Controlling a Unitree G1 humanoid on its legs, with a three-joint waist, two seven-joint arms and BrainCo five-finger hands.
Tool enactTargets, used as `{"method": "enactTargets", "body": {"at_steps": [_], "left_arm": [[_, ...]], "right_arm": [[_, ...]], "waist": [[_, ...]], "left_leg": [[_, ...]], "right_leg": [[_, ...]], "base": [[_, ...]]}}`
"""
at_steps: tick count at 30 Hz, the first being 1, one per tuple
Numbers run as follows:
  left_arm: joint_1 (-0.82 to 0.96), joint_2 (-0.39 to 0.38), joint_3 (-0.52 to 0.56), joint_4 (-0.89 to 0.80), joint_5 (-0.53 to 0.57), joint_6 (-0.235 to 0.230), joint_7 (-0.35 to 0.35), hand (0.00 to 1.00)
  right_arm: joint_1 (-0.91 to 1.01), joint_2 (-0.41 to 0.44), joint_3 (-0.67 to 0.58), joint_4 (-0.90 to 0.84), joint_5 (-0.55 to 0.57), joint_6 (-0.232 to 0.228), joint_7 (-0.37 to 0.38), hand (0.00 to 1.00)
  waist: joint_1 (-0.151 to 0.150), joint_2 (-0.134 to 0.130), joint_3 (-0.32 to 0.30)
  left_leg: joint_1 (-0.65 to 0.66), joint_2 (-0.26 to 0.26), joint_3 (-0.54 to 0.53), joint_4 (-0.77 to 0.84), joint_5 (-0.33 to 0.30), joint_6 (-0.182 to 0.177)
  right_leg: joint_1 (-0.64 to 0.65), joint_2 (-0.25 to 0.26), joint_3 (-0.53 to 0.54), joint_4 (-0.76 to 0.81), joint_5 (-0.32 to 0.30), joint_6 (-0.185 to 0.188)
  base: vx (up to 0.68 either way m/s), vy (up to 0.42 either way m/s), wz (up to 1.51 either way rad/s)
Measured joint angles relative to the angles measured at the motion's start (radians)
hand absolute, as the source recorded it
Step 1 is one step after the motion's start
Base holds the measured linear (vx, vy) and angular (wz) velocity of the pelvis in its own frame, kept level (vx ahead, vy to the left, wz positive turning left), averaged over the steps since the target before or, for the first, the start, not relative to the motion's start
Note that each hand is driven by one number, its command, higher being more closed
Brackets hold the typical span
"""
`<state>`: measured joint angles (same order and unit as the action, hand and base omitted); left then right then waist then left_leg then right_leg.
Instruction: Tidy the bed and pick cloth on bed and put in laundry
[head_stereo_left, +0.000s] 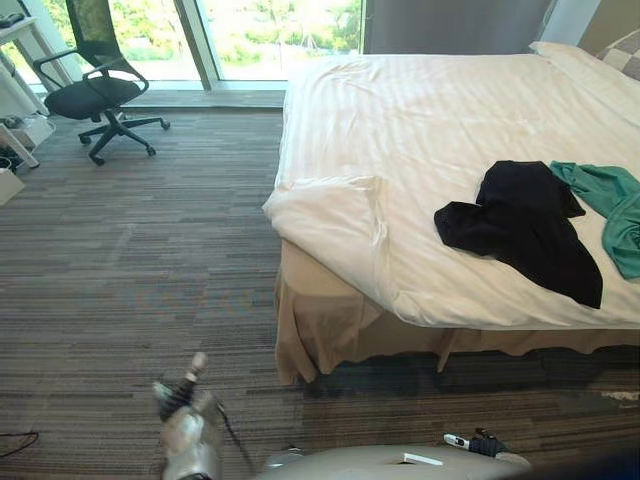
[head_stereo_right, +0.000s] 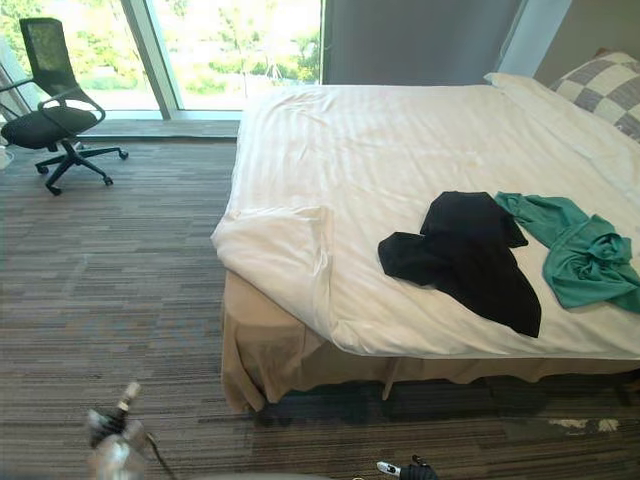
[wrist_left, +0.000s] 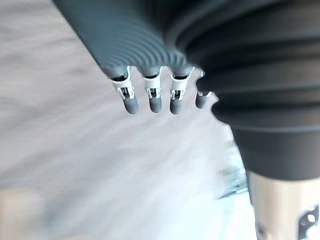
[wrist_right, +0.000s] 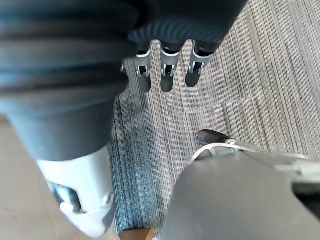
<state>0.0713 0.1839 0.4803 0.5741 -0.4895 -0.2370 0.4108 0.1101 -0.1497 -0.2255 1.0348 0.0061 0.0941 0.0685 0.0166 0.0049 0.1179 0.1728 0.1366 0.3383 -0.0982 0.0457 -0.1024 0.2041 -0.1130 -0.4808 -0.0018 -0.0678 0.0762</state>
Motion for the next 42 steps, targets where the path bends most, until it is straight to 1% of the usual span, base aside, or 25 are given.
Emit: {"method": "enactTargets", "body": {"at_steps": [1,3,7,8,10,13,14,15,17,18,19,20,21,24,25,27,28,29,30,31,33,34,36,38,42], "left_arm": [[-0.008,0.022,0.018,-0.022,0.000,-0.006,0.010,0.00],[-0.024,0.106,0.073,-0.107,0.018,-0.018,0.027,0.00],[-0.058,0.172,0.069,-0.171,0.122,-0.016,0.016,0.00],[-0.061,0.187,0.058,-0.190,0.141,-0.013,-0.008,0.00],[-0.062,0.210,0.018,-0.221,0.209,-0.009,-0.035,0.00],[-0.095,0.285,-0.032,-0.247,0.300,0.008,-0.077,0.00],[-0.148,0.360,-0.042,-0.237,0.334,0.013,-0.124,0.00],[-0.169,0.392,-0.049,-0.236,0.358,0.004,-0.148,0.00],[-0.200,0.409,-0.069,-0.237,0.408,-0.040,-0.179,0.00],[-0.216,0.408,-0.117,-0.238,0.463,-0.055,-0.189,0.00],[-0.223,0.408,-0.167,-0.239,0.505,-0.062,-0.196,0.00],[-0.245,0.408,-0.241,-0.239,0.571,-0.056,-0.201,0.00],[-0.261,0.408,-0.276,-0.239,0.601,-0.050,-0.207,0.00],[-0.396,0.407,-0.446,-0.182,0.669,0.011,-0.214,0.00],[-0.429,0.407,-0.468,-0.159,0.672,0.022,-0.213,0.00],[-0.587,0.408,-0.556,-0.062,0.680,0.062,-0.208,0.00],[-0.622,0.409,-0.575,-0.042,0.683,0.070,-0.206,0.00],[-0.690,0.409,-0.622,0.001,0.714,0.092,-0.201,0.00],[-0.745,0.409,-0.663,0.027,0.740,0.117,-0.195,0.00],[-0.768,0.409,-0.676,0.036,0.752,0.125,-0.191,0.00],[-0.834,0.407,-0.696,0.038,0.757,0.185,-0.164,0.00],[-0.849,0.406,-0.697,0.038,0.757,0.201,-0.162,0.00],[-0.927,0.390,-0.714,0.037,0.757,0.266,-0.163,0.00],[-0.980,0.374,-0.727,0.032,0.758,0.302,-0.162,0.00],[-1.076,0.347,-0.748,0.025,0.789,0.376,-0.154,0.00]], "right_arm": [[0.000,-0.005,-0.004,0.000,0.000,0.002,0.006,0.00],[-0.012,-0.026,-0.005,0.000,0.000,0.011,0.028,0.00],[-0.018,-0.028,-0.024,-0.002,0.006,0.017,0.042,0.00],[-0.022,-0.027,-0.024,-0.010,0.015,0.020,0.044,0.00],[-0.022,-0.026,-0.024,-0.028,0.037,0.022,0.045,0.00],[-0.023,-0.026,-0.025,-0.039,0.049,0.036,0.044,0.00],[-0.020,-0.026,-0.024,-0.041,0.049,0.051,0.045,0.00],[-0.015,-0.024,-0.020,-0.044,0.051,0.057,0.044,0.00],[0.005,-0.019,-0.018,-0.062,0.061,0.075,0.038,0.00],[0.019,-0.015,-0.015,-0.067,0.069,0.078,0.032,0.00],[0.030,-0.009,-0.015,-0.067,0.070,0.083,0.027,0.00],[0.040,0.000,-0.015,-0.066,0.071,0.090,0.019,0.00],[0.042,0.007,-0.015,-0.066,0.071,0.094,0.012,0.00],[0.035,0.016,-0.015,-0.064,0.091,0.109,-0.014,0.00],[0.023,0.014,-0.015,-0.064,0.094,0.112,-0.019,0.00],[-0.038,0.012,-0.014,-0.059,0.130,0.116,-0.039,0.00],[-0.054,0.013,-0.013,-0.057,0.132,0.115,-0.042,0.00],[-0.078,0.014,-0.003,-0.057,0.153,0.112,-0.053,0.00],[-0.093,0.014,0.001,-0.058,0.174,0.104,-0.062,0.00],[-0.101,0.013,0.002,-0.058,0.182,0.101,-0.067,0.00],[-0.121,0.012,0.020,-0.093,0.218,0.093,-0.083,0.00],[-0.125,0.012,0.030,-0.106,0.223,0.092,-0.086,0.00],[-0.133,0.008,0.049,-0.160,0.240,0.079,-0.104,0.00],[-0.135,0.011,0.060,-0.201,0.250,0.069,-0.120,0.00],[-0.145,0.017,0.084,-0.254,0.323,0.047,-0.137,0.00]], "waist": [[0.000,0.003,0.000],[0.001,0.012,0.001],[0.007,0.017,0.001],[0.008,0.019,0.002],[0.009,0.022,0.002],[0.020,0.027,-0.001],[0.024,0.027,-0.001],[0.024,0.027,-0.001],[0.024,0.034,-0.006],[0.020,0.040,-0.010],[0.017,0.046,-0.015],[0.014,0.050,-0.018],[0.007,0.050,-0.018],[-0.013,0.043,-0.008],[-0.014,0.043,-0.003],[-0.051,0.022,0.065],[-0.054,0.015,0.086],[-0.061,0.000,0.122],[-0.073,-0.006,0.156],[-0.079,-0.006,0.176],[-0.077,0.001,0.234],[-0.077,0.004,0.242],[-0.078,0.020,0.289],[-0.077,0.019,0.305],[-0.082,0.011,0.324]], "left_leg": [[0.001,-0.001,-0.002,0.000,0.000,0.000],[0.003,-0.008,-0.007,0.000,0.000,0.000],[0.001,-0.011,-0.013,-0.004,0.000,0.000],[0.001,-0.011,-0.013,-0.005,0.000,0.000],[0.001,-0.010,-0.008,-0.005,-0.001,0.001],[0.004,-0.005,0.016,-0.006,-0.003,0.002],[0.007,0.000,0.034,-0.006,-0.004,0.001],[0.009,0.002,0.042,-0.006,-0.006,0.001],[0.014,0.003,0.065,-0.006,-0.013,0.000],[0.019,0.002,0.075,-0.006,-0.018,0.000],[0.020,0.001,0.083,-0.006,-0.021,0.000],[0.018,0.001,0.092,-0.006,-0.022,-0.001],[0.015,0.001,0.093,-0.006,-0.022,-0.001],[-0.022,0.004,0.122,-0.003,-0.016,0.000],[-0.036,0.004,0.124,0.000,-0.013,0.003],[-0.084,-0.001,0.136,0.001,0.003,0.016],[-0.092,-0.001,0.143,0.009,0.004,0.017],[-0.131,-0.002,0.149,0.044,-0.002,0.025],[-0.170,0.001,0.150,0.085,-0.016,0.034],[-0.184,0.004,0.151,0.107,-0.025,0.037],[-0.251,0.023,0.181,0.216,-0.074,0.045],[-0.273,0.029,0.186,0.244,-0.085,0.046],[-0.333,0.065,0.203,0.339,-0.134,0.051],[-0.374,0.100,0.218,0.415,-0.185,0.049],[-0.470,0.159,0.266,0.525,-0.208,0.061]], "right_leg": [[0.003,-0.001,-0.002,-0.001,0.000,0.000],[0.013,-0.005,-0.010,-0.011,0.001,0.000],[0.018,-0.006,-0.018,-0.016,0.001,0.001],[0.019,-0.006,-0.019,-0.017,0.001,0.001],[0.019,-0.007,-0.019,-0.018,0.002,0.001],[0.015,-0.006,-0.002,-0.020,0.007,-0.002],[0.013,-0.001,0.006,-0.027,0.014,-0.005],[0.013,0.002,0.015,-0.032,0.018,-0.007],[0.010,0.006,0.036,-0.035,0.021,-0.004],[0.009,0.006,0.047,-0.035,0.021,-0.004],[0.006,0.005,0.053,-0.035,0.022,-0.003],[-0.002,0.005,0.058,-0.034,0.023,-0.001],[-0.006,0.005,0.062,-0.033,0.023,-0.001],[-0.086,0.001,0.109,0.013,0.021,-0.009],[-0.111,-0.001,0.114,0.033,0.017,-0.014],[-0.208,-0.017,0.137,0.116,0.008,-0.030],[-0.229,-0.022,0.146,0.133,0.007,-0.031],[-0.273,-0.033,0.166,0.165,0.006,-0.033],[-0.306,-0.043,0.175,0.191,0.005,-0.034],[-0.317,-0.047,0.184,0.200,0.005,-0.034],[-0.386,-0.059,0.225,0.255,-0.005,-0.040],[-0.404,-0.063,0.230,0.269,-0.010,-0.037],[-0.451,-0.067,0.252,0.318,-0.023,-0.035],[-0.489,-0.066,0.260,0.353,-0.036,-0.034],[-0.586,-0.062,0.275,0.409,-0.041,-0.033]], "base": [[0.04,0.011,0.13],[0.03,0.014,0.12],[-0.01,0.009,0.07],[-0.03,0.008,0.04],[-0.02,0.009,-0.01],[-0.04,0.019,-0.15],[-0.05,0.006,-0.28],[-0.05,0.000,-0.30],[-0.04,0.009,-0.31],[-0.01,0.022,-0.27],[0.01,0.032,-0.25],[0.01,0.019,-0.17],[0.01,0.016,-0.13],[-0.01,0.018,-0.33],[-0.04,0.018,-0.25],[-0.06,0.014,-0.16],[-0.09,0.023,-0.27],[-0.10,0.016,-0.16],[-0.08,0.012,-0.08],[-0.10,0.015,-0.09],[-0.11,0.010,-0.30],[-0.10,-0.008,-0.29],[-0.12,0.001,-0.19],[-0.12,0.032,-0.19],[-0.05,0.018,-0.11]]}}
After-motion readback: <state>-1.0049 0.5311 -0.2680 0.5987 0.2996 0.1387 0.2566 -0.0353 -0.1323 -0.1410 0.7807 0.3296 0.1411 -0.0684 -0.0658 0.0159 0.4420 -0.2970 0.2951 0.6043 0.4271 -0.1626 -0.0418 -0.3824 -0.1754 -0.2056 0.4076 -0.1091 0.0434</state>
